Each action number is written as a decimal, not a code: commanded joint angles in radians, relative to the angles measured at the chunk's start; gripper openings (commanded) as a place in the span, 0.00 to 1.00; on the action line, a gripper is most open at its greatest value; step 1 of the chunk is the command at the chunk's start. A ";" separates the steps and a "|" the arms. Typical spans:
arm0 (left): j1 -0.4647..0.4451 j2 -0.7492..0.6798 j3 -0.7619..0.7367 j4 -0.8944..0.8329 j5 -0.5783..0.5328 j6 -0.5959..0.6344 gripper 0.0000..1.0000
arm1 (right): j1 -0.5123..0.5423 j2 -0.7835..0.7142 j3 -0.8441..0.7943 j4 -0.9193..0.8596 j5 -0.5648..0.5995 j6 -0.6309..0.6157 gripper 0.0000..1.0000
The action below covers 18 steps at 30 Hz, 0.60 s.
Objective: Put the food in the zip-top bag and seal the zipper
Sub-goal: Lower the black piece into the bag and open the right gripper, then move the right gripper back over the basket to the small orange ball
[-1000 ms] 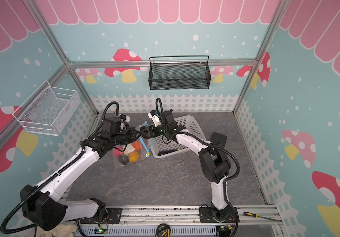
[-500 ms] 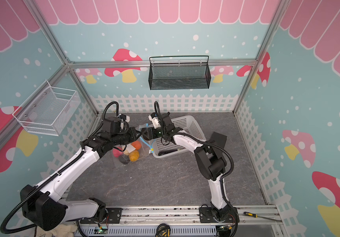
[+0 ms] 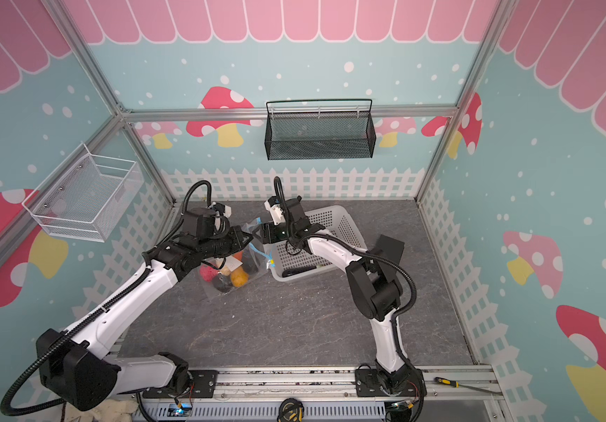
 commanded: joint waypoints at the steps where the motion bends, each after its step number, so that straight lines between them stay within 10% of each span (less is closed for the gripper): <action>1: -0.001 0.005 -0.004 0.025 -0.010 -0.001 0.00 | 0.006 -0.006 0.012 -0.008 0.007 -0.005 0.72; 18: 0.007 -0.025 -0.018 0.012 -0.013 0.000 0.00 | -0.001 -0.256 -0.065 -0.306 0.061 -0.078 0.70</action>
